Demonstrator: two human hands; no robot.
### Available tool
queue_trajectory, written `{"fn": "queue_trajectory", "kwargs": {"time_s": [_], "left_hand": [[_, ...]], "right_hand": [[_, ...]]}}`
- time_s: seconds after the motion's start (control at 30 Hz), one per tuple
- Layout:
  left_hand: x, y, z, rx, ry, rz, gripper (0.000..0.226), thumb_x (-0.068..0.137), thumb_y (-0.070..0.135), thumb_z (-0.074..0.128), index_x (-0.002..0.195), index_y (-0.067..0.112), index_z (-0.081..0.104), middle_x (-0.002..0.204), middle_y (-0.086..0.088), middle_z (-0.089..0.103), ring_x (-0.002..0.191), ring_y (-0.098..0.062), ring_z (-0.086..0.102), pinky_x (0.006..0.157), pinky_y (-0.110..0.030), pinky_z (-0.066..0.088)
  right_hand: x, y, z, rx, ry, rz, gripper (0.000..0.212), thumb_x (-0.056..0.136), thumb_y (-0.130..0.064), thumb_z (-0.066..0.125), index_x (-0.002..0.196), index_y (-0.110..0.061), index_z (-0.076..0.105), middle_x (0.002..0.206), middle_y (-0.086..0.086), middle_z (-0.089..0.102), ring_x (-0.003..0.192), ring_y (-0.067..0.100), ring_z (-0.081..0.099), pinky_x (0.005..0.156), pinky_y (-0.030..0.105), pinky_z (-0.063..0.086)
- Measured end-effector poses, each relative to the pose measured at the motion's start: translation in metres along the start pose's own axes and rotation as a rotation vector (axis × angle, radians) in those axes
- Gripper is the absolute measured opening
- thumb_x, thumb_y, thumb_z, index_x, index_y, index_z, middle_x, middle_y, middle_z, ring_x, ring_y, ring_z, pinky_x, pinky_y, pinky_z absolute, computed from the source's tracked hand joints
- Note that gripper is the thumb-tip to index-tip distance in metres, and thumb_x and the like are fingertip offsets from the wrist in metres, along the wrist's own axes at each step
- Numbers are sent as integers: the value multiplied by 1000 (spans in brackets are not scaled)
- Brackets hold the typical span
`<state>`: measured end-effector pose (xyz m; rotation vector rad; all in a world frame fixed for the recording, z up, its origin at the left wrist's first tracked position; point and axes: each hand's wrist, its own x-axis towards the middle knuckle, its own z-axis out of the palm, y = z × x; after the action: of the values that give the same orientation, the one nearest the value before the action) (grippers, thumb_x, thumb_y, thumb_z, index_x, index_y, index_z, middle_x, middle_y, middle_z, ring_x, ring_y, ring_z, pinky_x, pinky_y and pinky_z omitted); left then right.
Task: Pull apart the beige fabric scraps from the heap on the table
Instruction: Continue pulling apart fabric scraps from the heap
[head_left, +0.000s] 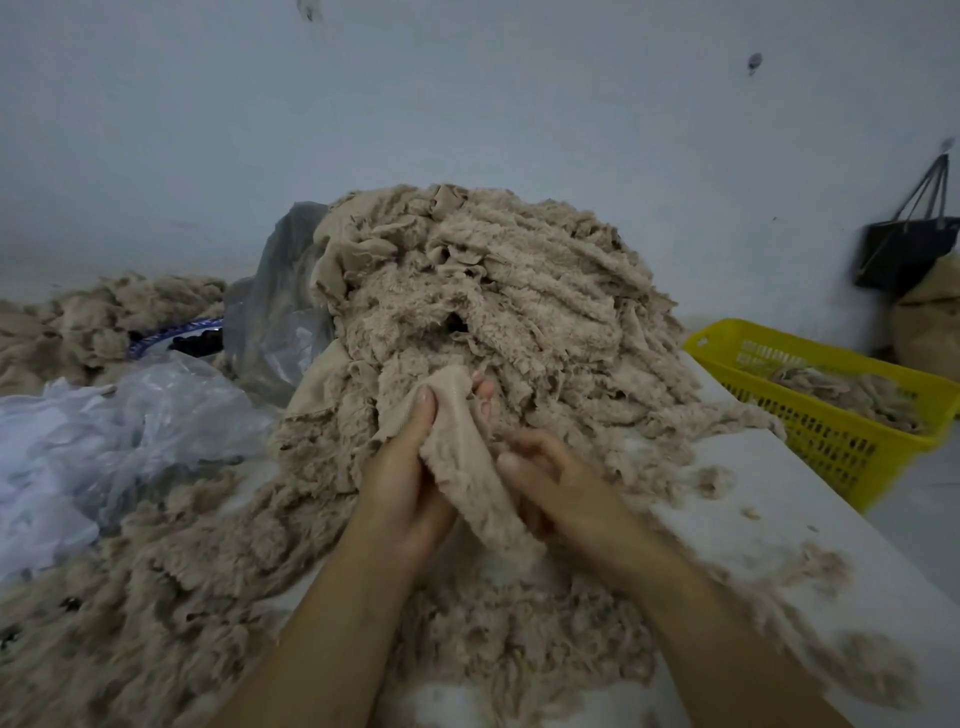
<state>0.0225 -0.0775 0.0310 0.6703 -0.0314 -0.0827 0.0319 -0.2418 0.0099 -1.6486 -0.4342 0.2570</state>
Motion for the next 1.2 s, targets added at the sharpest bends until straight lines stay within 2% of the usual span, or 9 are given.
{"fn": "queue_trajectory", "kwargs": {"time_s": [0.13, 0.3, 0.47, 0.7, 0.8, 0.9, 1.03, 1.13, 1.2], "left_hand": [[6, 6, -9, -115, -44, 91, 41, 90, 33, 53, 106, 5, 78, 113, -10, 74, 99, -16, 73, 77, -32, 62], [11, 10, -18, -113, 66, 145, 27, 86, 30, 62, 92, 11, 81, 102, -7, 74, 96, -21, 73, 87, -38, 59], [11, 12, -22, -140, 190, 169, 37, 94, 36, 59, 121, 13, 69, 121, -10, 71, 113, -28, 68, 102, -45, 49], [-14, -23, 4, 962, 174, 36, 42, 72, 70, 68, 96, 36, 73, 106, 18, 71, 92, 5, 63, 79, -19, 50], [-10, -32, 3, 1146, 35, 70, 32, 89, 35, 71, 113, 13, 69, 115, -8, 68, 108, -21, 64, 96, -37, 53], [0, -35, -8, 1409, 53, 121, 10, 100, 18, 57, 90, 16, 60, 91, -7, 61, 87, -22, 60, 79, -38, 48], [17, -40, -23, 1958, -96, -137, 35, 106, 23, 39, 136, 6, 48, 142, -14, 49, 134, -28, 45, 111, -33, 32], [15, -38, -18, 1998, -205, 123, 13, 94, 31, 56, 105, 24, 57, 105, 6, 57, 109, -16, 58, 88, -29, 45], [8, -37, -18, 1795, -131, 252, 35, 83, 54, 53, 102, 27, 65, 92, 9, 65, 85, -4, 60, 76, -31, 51]], "right_hand": [[-2, 0, 5, -125, -63, 10, 26, 95, -36, 64, 71, -29, 59, 63, -9, 58, 55, 5, 53, 51, 17, 42], [1, -3, -9, 292, 143, 33, 37, 101, -25, 54, 64, -28, 59, 65, -1, 55, 54, 10, 52, 52, 26, 44], [4, -5, -19, 605, 283, 12, 27, 104, -23, 47, 85, -21, 66, 79, 7, 70, 69, 18, 68, 58, 31, 55], [7, -3, -13, 411, 270, -84, 36, 101, -19, 51, 72, -27, 70, 77, 0, 64, 73, 17, 59, 68, 31, 50], [5, -2, -9, 168, 250, -87, 25, 98, -29, 59, 74, -31, 65, 78, -5, 65, 73, 15, 60, 70, 34, 52], [2, -4, -10, -17, 100, -85, 24, 77, -59, 70, 99, -50, 65, 103, -32, 64, 93, -10, 62, 76, 15, 54], [4, -3, -7, -302, 47, -105, 20, 83, -50, 67, 101, -41, 68, 111, -16, 59, 96, -5, 58, 78, 11, 46], [6, 1, -12, -447, 136, -167, 14, 95, -31, 63, 84, -37, 68, 87, -14, 58, 78, 3, 55, 67, 9, 40], [7, 1, -16, -311, 222, -110, 24, 98, -27, 59, 78, -37, 67, 71, -13, 60, 62, 5, 53, 58, 15, 41]]}}
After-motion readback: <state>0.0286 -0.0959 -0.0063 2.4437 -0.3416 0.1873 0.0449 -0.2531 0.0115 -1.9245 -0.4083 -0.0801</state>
